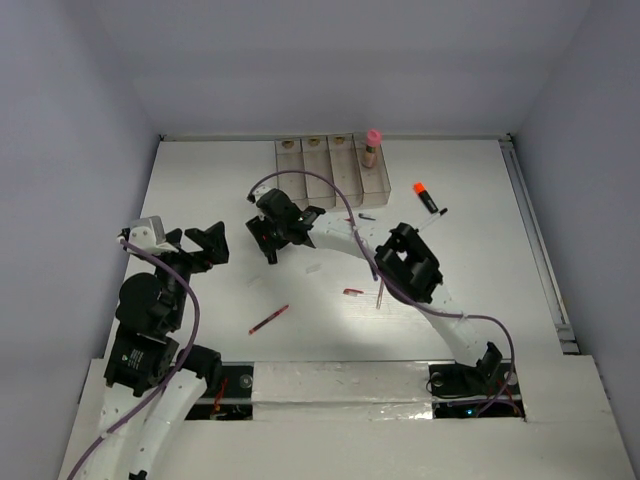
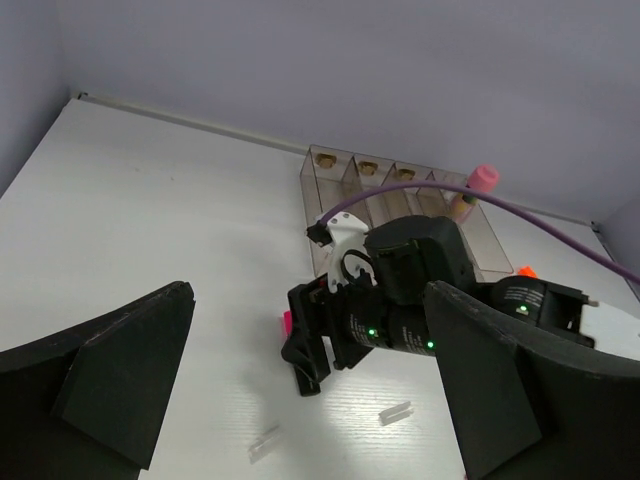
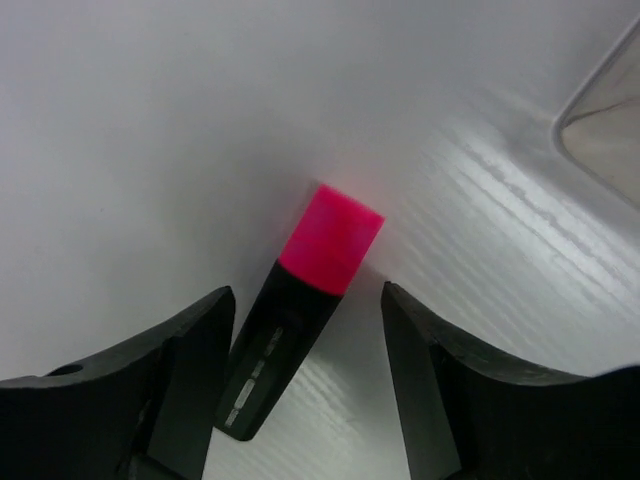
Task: Sort the stationery into containers
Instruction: Pick up the stationery from the center of the board, then place the stationery in the storage box.
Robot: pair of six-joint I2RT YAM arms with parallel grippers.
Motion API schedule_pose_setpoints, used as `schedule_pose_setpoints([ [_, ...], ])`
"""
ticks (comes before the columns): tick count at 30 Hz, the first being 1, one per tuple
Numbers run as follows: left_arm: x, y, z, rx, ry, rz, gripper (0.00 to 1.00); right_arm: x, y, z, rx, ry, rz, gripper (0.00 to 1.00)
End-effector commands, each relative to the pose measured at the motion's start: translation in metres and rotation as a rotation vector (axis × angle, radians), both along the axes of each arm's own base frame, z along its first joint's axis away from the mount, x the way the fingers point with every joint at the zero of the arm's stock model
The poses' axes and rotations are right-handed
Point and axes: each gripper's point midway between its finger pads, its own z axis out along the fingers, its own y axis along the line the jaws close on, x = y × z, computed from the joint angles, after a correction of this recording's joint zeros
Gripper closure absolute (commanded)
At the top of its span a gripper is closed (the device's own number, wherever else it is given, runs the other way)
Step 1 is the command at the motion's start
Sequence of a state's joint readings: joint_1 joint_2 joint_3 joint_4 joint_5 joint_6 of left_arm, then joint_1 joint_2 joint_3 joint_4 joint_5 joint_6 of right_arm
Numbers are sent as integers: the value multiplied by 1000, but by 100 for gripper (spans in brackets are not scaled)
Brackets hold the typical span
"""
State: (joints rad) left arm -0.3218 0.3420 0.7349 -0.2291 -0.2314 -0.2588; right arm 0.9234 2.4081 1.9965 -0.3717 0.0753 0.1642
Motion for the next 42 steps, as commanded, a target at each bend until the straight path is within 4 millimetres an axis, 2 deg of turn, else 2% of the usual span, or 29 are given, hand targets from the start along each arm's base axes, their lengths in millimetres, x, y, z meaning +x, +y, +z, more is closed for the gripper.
schedule_pose_setpoints([
  [1, -3, -2, 10, -9, -46, -15, 1, 17, 4, 9, 10, -23, -84, 35],
  [3, -3, -2, 10, -9, -44, -12, 1, 18, 5, 1, -1, -18, -86, 45],
  [5, -3, -4, 11, -11, -49, -21, 1, 18, 5, 0, 4, -19, -94, 69],
  [7, -3, -3, 12, -12, -51, -21, 1, 20, 6, 3, 24, -31, -106, 87],
  [9, -3, -4, 12, -12, -51, -21, 1, 24, 9, 13, 57, -55, -116, 91],
  [13, -2, -3, 11, -8, -46, -20, 1, 33, 20, 63, 184, -133, -127, 95],
  [14, -2, -3, 11, -8, -44, -18, 1, 33, 21, 91, 234, -163, -123, 96],
  [15, -2, -4, 10, -7, -41, -18, 1, 40, 21, 110, 280, -193, -130, 96],
  [16, -2, -4, 10, -7, -41, -18, 1, 46, 14, 118, 299, -201, -146, 96],
  [17, -1, -4, 9, -6, -38, -18, 1, 49, 9, 144, 343, -229, -153, 96],
  [18, 0, -5, 9, -7, -37, -21, 1, 54, 7, 160, 383, -253, -159, 96],
  [19, 0, -5, 9, -6, -38, -21, 1, 60, 1, 167, 397, -264, -172, 96],
  [20, 0, -5, 9, -6, -38, -21, 1, 75, -11, 179, 412, -283, -200, 96],
  [23, 1, -5, 9, -4, -34, -23, 1, 96, -26, 185, 417, -291, -232, 96],
  [24, 2, -5, 8, -4, -33, -21, 1, 112, -35, 183, 414, -300, -254, 95],
  [25, 2, -5, 8, -3, -31, -20, 1, 120, -40, 181, 404, -303, -263, 95],
  [26, 3, -5, 7, -2, -28, -20, 1, 129, -43, 190, 418, -318, -275, 95],
  [27, 3, -5, 7, 0, -27, -18, 1, 140, -53, 186, 409, -309, -287, 95],
  [28, 3, -5, 7, 0, -27, -18, 1, 147, -54, 175, 399, -296, -291, 95],
  [30, 4, -5, 6, 1, -24, -17, 1, 161, -60, 183, 416, -317, -305, 95],
  [32, 6, -6, 5, 3, -18, -17, 1, 169, -60, 174, 409, -311, -308, 94],
  [34, 7, -7, 5, 4, -15, -20, 1, 172, -57, 178, 425, -318, -310, 94],
  [35, 8, -7, 4, 7, -11, -20, 1, 175, -55, 169, 420, -310, -313, 93],
  [37, 9, -8, 2, 9, -5, -20, 1, 180, -57, 164, 432, -300, -328, 90],
  [39, 11, -9, 1, 12, 0, -23, 1, 181, -52, 154, 440, -284, -321, 83],
  [40, 11, -9, 1, 12, 0, -24, 1, 181, -50, 153, 450, -275, -319, 81],
  [42, 13, -9, 0, 15, 8, -24, 1, 182, -46, 152, 463, -270, -312, 72],
])
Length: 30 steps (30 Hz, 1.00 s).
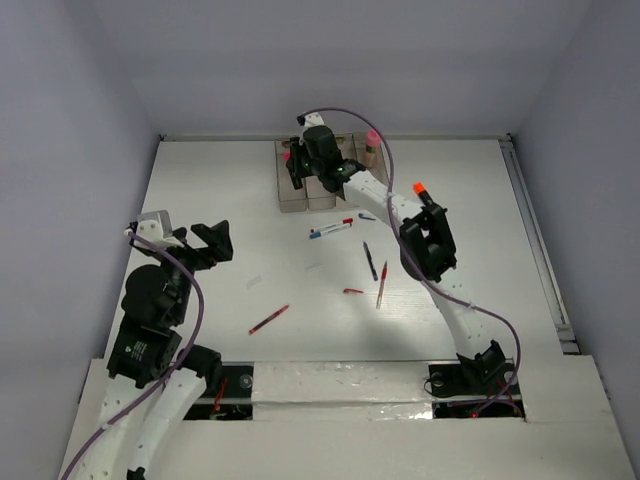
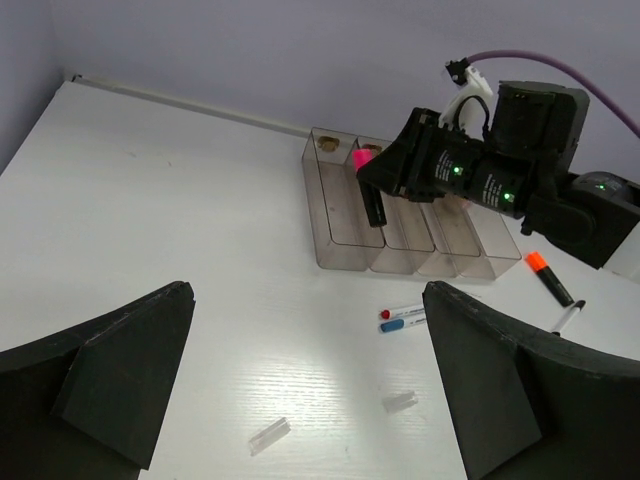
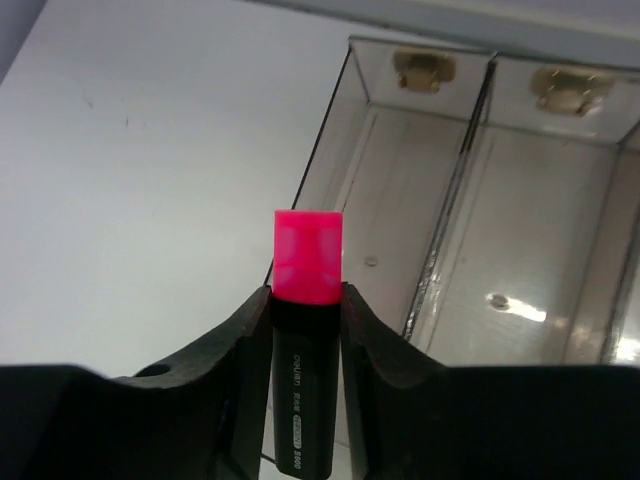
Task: Sort the stationery into containers
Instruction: Place the stationery in the storage box, then pick up the stationery from the center of the board.
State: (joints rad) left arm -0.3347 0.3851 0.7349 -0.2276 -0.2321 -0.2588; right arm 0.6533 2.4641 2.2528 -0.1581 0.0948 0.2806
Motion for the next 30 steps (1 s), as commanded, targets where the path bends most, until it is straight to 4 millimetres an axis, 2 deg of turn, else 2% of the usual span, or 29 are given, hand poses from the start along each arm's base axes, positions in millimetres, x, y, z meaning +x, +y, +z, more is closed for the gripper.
schedule_pose_setpoints([
  [1, 5, -4, 8, 2, -30, -12, 1, 0, 21, 36, 99, -52, 40, 63],
  [3, 6, -4, 6, 4, -24, -12, 1, 3, 18, 43, 116, -52, 38, 53],
  [4, 6, -4, 6, 6, -23, -12, 1, 5, 12, 53, 135, -54, 25, 47],
  [5, 7, -4, 6, 4, -23, -12, 1, 6, 7, 49, 140, -44, 23, 43],
  [6, 7, -4, 6, 6, -23, -12, 1, 3, 5, 49, 146, -40, 21, 42],
  [7, 7, -4, 6, 6, -23, -12, 1, 1, -6, 76, 189, -60, 18, 42],
  [8, 6, -4, 7, 5, -24, -12, 1, -1, -14, 81, 203, -63, 11, 42],
  [9, 6, -4, 7, 4, -27, -12, 1, 0, -21, 95, 236, -103, 2, 42],
  [10, 5, -4, 7, 4, -27, -12, 1, -4, -40, 66, 209, -55, -22, 43],
  [11, 5, -4, 8, 3, -30, -12, 1, -13, -55, 98, 232, -100, -29, 48],
  [12, 4, -4, 8, 1, -32, -15, 1, -16, -66, 106, 239, -127, -38, 51],
  [13, 3, -4, 9, 1, -36, -18, 1, -24, -87, 75, 187, -86, -74, 52],
  [14, 1, -4, 11, -3, -43, -20, 1, -25, -116, 99, 171, -139, -110, 55],
  [15, 0, -4, 12, -4, -48, -21, 1, -27, -136, 95, 144, -137, -145, 57],
  [16, -2, -4, 12, -7, -51, -27, 1, -28, -158, 84, 103, -112, -179, 59],
  [17, -4, -3, 14, -10, -61, -26, 1, -27, -199, 72, 57, -89, -231, 61],
  [19, -8, -4, 16, -18, -69, -34, 1, -30, -243, 48, 30, -6, -286, 61],
  [20, -11, -5, 18, -22, -80, -40, 1, -28, -287, 30, 27, 48, -353, 59],
  [22, -13, -4, 20, -29, -90, -38, 1, -34, -313, 22, 54, 96, -367, 56],
  [23, -15, -3, 21, -32, -96, -35, 1, -39, -327, 9, 45, 139, -390, 51],
  [24, -17, -5, 21, -32, -97, -46, 1, -42, -349, 2, 41, 177, -421, 48],
  [28, -20, -11, 19, -34, -87, -78, 1, -37, -366, -22, -90, 234, -416, 42],
  [30, -22, -13, 19, -36, -89, -89, 1, -34, -368, -34, -169, 233, -362, 40],
])
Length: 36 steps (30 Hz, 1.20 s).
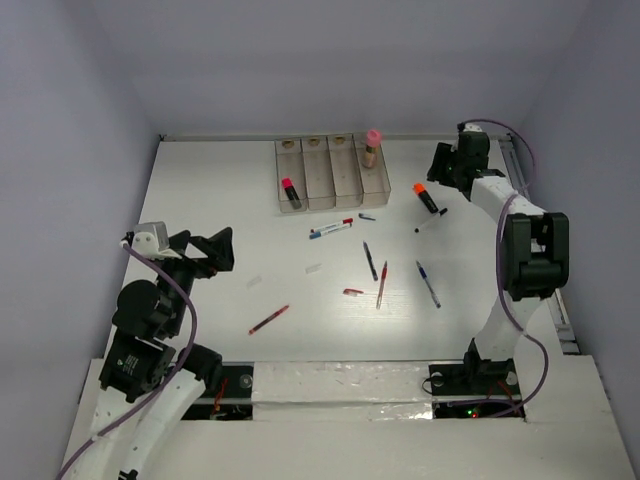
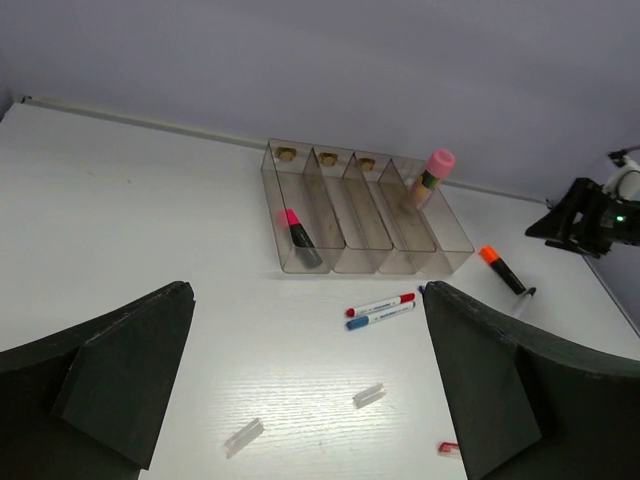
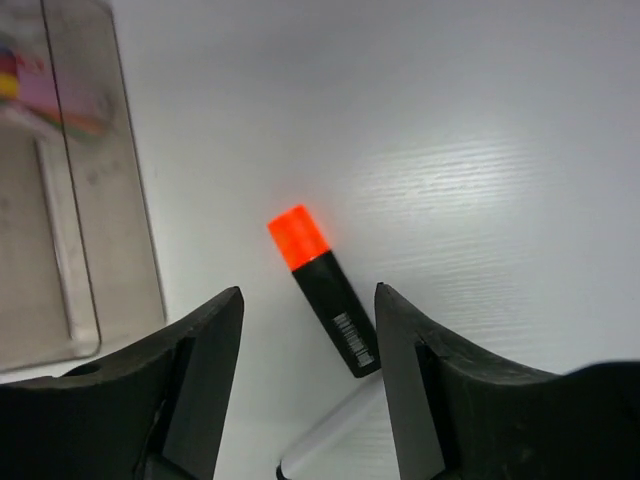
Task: Sort the stationery into containers
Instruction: Pick up the stationery from the center of the board.
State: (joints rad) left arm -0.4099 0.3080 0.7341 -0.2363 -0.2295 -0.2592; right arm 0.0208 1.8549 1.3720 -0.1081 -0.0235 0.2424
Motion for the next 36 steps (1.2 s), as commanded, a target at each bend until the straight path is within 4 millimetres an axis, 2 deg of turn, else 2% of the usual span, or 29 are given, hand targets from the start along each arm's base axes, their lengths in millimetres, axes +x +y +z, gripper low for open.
schedule_pose_setpoints([
  [1, -4, -4, 5, -11, -23, -23, 1, 3, 24, -11, -98, 49, 176, 38],
  [3, -7, -5, 6, -17, -30, -34, 1, 0, 27, -42, -123, 142, 246, 36],
  [4, -8, -6, 7, -20, -33, -41, 1, 6, 28, -40, -128, 145, 255, 35],
  [6, -10, -7, 7, -21, -34, -47, 1, 5, 26, -58, -157, 192, 286, 35],
  [15, -12, -12, 9, -25, -40, -70, 1, 3, -6, -77, -327, 260, 234, 34],
  [19, -11, -12, 9, -22, -38, -70, 1, -3, -4, -98, -327, 323, 271, 36],
  [20, -10, -12, 8, -21, -35, -70, 1, -4, -2, -105, -318, 339, 279, 39],
  [22, -10, -13, 8, -20, -32, -70, 1, -3, -1, -107, -307, 336, 279, 41],
  [24, -9, -14, 7, -17, -28, -71, 1, 3, 8, -107, -266, 321, 294, 50],
  [25, -9, -14, 7, -17, -28, -71, 1, 6, 11, -105, -250, 310, 299, 53],
  [26, -8, -14, 7, -17, -30, -71, 1, 13, 13, -99, -234, 291, 288, 61],
  [29, -6, -14, 5, -12, -20, -68, 1, 28, 13, -90, -211, 236, 232, 91],
  [32, -5, -15, 4, -9, -15, -67, 1, 46, 12, -55, -175, 115, 148, 100],
  [33, -4, -15, 4, -9, -13, -68, 1, 51, 13, -43, -158, 66, 131, 100],
  [34, -4, -15, 3, -7, -11, -65, 1, 52, 14, -12, -140, 0, 113, 100],
  [35, -4, -15, 3, -8, -12, -65, 1, 51, 20, 5, -92, -41, 108, 99],
  [36, -4, -15, 4, -9, -13, -65, 1, 46, 32, 13, -70, -66, 128, 99],
])
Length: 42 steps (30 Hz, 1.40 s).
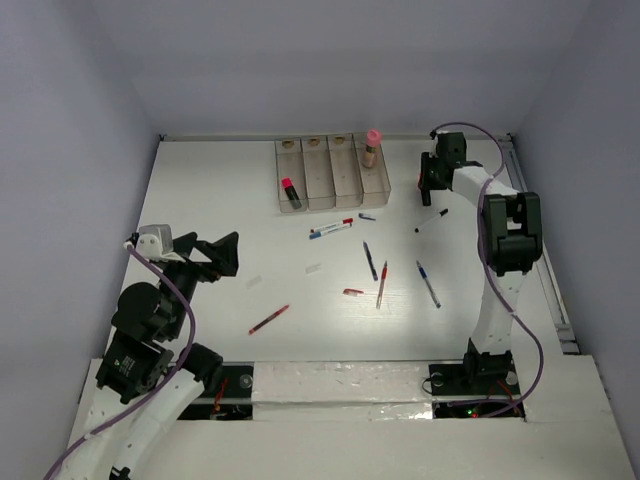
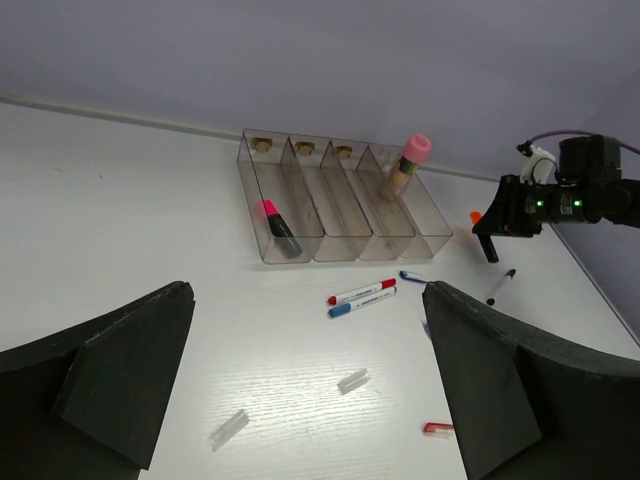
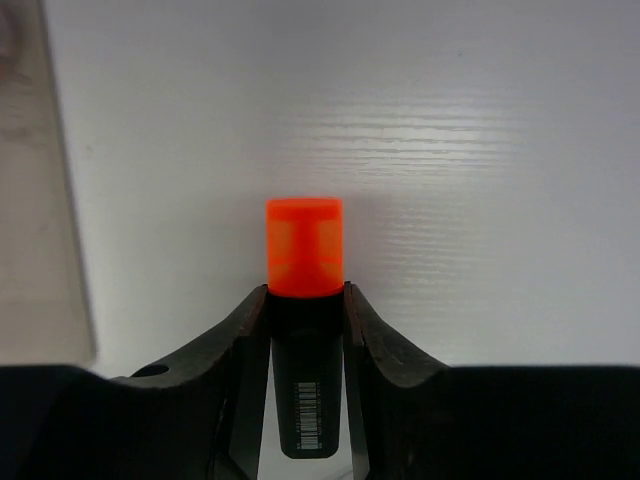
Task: Sort the stationery into containers
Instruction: Pick up the stationery from the center of the board, then place the stationery in the storage box.
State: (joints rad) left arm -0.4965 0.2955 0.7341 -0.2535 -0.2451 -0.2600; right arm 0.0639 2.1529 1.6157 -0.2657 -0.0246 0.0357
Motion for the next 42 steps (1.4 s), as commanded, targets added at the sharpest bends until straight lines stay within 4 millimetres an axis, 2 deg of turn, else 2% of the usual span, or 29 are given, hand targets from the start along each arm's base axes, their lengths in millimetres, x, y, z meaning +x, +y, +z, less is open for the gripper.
schedule_pose_setpoints([
  [1, 3, -1, 6, -10, -18, 6, 1, 19, 41, 113, 139, -307, 8, 99],
  [2, 4, -1, 6, -10, -19, 6, 1, 12, 56, 142, 156, -361, 32, 98],
  [3, 4, -1, 6, -10, -21, 6, 1, 6, 73, 152, 163, -382, 64, 98],
  [4, 4, -1, 6, -9, -19, 6, 1, -6, 109, 159, 176, -395, 130, 98],
  [5, 5, -2, 6, -7, -17, 5, 1, -15, 124, 173, 189, -421, 146, 98],
  [7, 6, -3, 5, -4, -13, 3, 1, -29, 160, 180, 225, -435, 208, 97],
  [8, 8, -4, 3, -1, -5, 3, 1, -41, 191, 183, 271, -438, 246, 97],
  [11, 11, -6, 1, 8, 4, -1, 1, -57, 251, 199, 391, -464, 325, 97],
  [14, 12, -7, 0, 11, 11, -1, 1, -51, 284, 196, 450, -467, 329, 96],
  [15, 13, -7, -2, 14, 15, -1, 1, -50, 300, 207, 510, -474, 319, 96],
  [17, 13, -7, -2, 16, 16, 2, 1, -41, 320, 195, 581, -461, 304, 95],
  [18, 13, -6, -1, 13, 15, 3, 1, -36, 330, 207, 609, -485, 309, 95],
  [19, 13, -6, -3, 16, 19, 6, 1, -33, 344, 187, 608, -453, 314, 95],
  [20, 13, -6, -3, 16, 20, 8, 1, -27, 347, 186, 613, -452, 303, 94],
  [21, 13, -6, -4, 17, 22, 8, 1, -25, 359, 197, 621, -472, 314, 94],
  [22, 14, -3, -4, 17, 22, 18, 1, -23, 366, 193, 615, -469, 312, 94],
  [23, 14, -4, -3, 17, 22, 18, 1, -17, 370, 174, 601, -441, 303, 94],
  [25, 14, -3, -3, 17, 22, 20, 1, -10, 377, 178, 606, -434, 311, 93],
  [26, 14, -3, -3, 16, 21, 20, 1, -9, 386, 163, 596, -412, 321, 93],
  [28, 14, -4, -2, 16, 17, 17, 1, -7, 390, 155, 588, -382, 326, 91],
  [29, 14, -4, -2, 16, 17, 17, 1, -5, 392, 163, 596, -392, 330, 82],
  [30, 14, -4, -3, 17, 19, 15, 1, -7, 398, 157, 592, -381, 336, 75],
  [31, 14, -4, -3, 17, 19, 15, 1, -7, 398, 157, 589, -380, 332, 65],
  [32, 14, -4, -2, 16, 17, 14, 1, -6, 396, 156, 584, -382, 324, 47],
  [35, 14, -4, -2, 14, 16, 14, 1, -6, 392, 165, 573, -393, 317, 34],
  [38, 14, -5, -2, 16, 16, 12, 1, -12, 387, 179, 566, -416, 324, 34],
  [39, 13, -4, -1, 15, 15, 12, 1, -13, 380, 172, 537, -409, 311, 34],
  [40, 13, -4, -2, 15, 15, 14, 1, -16, 371, 193, 532, -451, 291, 36],
  [42, 12, -3, -1, 12, 12, 15, 1, -18, 345, 199, 470, -489, 211, 43],
])
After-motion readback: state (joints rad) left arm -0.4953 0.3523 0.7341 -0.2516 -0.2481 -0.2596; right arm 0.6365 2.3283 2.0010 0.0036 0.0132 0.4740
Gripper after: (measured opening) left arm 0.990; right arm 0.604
